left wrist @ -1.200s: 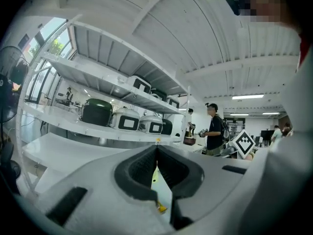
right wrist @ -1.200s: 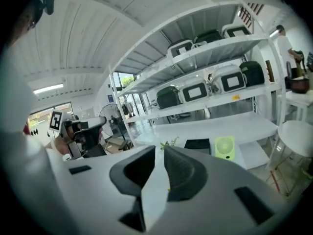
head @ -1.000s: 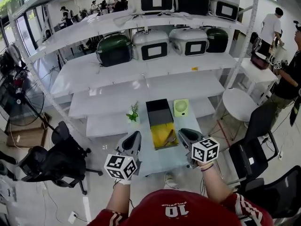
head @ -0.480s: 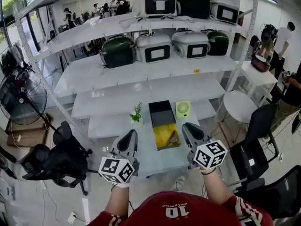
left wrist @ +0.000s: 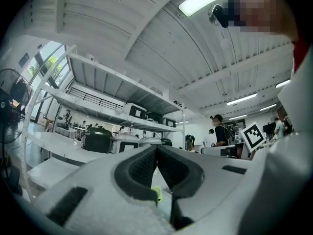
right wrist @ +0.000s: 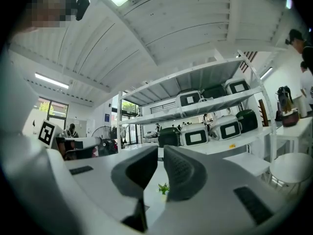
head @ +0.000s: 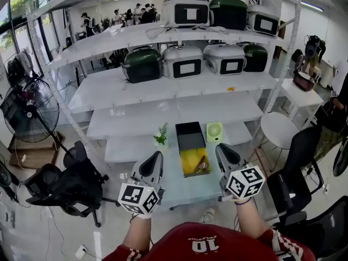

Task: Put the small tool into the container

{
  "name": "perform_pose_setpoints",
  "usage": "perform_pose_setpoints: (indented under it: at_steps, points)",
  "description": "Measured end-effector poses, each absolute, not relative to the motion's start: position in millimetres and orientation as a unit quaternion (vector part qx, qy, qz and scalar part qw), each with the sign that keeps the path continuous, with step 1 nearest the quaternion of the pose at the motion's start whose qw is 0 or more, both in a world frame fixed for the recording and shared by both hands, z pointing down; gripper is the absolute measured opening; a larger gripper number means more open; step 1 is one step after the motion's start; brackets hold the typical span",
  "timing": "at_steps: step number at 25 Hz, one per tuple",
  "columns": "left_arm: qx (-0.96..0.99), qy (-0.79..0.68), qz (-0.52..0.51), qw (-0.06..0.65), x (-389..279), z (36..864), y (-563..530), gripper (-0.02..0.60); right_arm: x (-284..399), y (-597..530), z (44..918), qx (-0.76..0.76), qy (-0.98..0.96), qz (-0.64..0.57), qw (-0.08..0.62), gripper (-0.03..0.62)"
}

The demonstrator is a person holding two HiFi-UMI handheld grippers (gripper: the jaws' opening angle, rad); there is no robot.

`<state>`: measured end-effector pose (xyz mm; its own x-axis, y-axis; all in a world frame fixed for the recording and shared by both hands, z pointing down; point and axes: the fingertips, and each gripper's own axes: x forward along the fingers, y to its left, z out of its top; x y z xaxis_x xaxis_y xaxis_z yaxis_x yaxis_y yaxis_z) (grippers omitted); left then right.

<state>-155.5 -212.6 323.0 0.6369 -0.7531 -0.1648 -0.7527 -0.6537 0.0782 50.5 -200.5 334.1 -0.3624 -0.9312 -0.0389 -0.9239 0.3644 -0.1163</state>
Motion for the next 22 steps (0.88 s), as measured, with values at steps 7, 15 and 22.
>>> perform_pose_setpoints:
  at_steps: [7,15,22]
  points:
    - [0.903,-0.421,-0.088,0.001,-157.1,330.1,-208.9,-0.002,45.2,-194.7,335.6,-0.563,0.825,-0.032,0.048,0.016]
    - [0.901,-0.425,-0.093,0.000,-161.3,332.3,-198.9,-0.002,41.9,-189.2,335.6,-0.566,0.823,-0.025,0.044,0.005]
    - [0.902,-0.423,-0.092,-0.002,-158.8,334.8,-196.0,-0.002,37.8,-188.3,335.1,-0.563,0.824,-0.027,0.049,0.005]
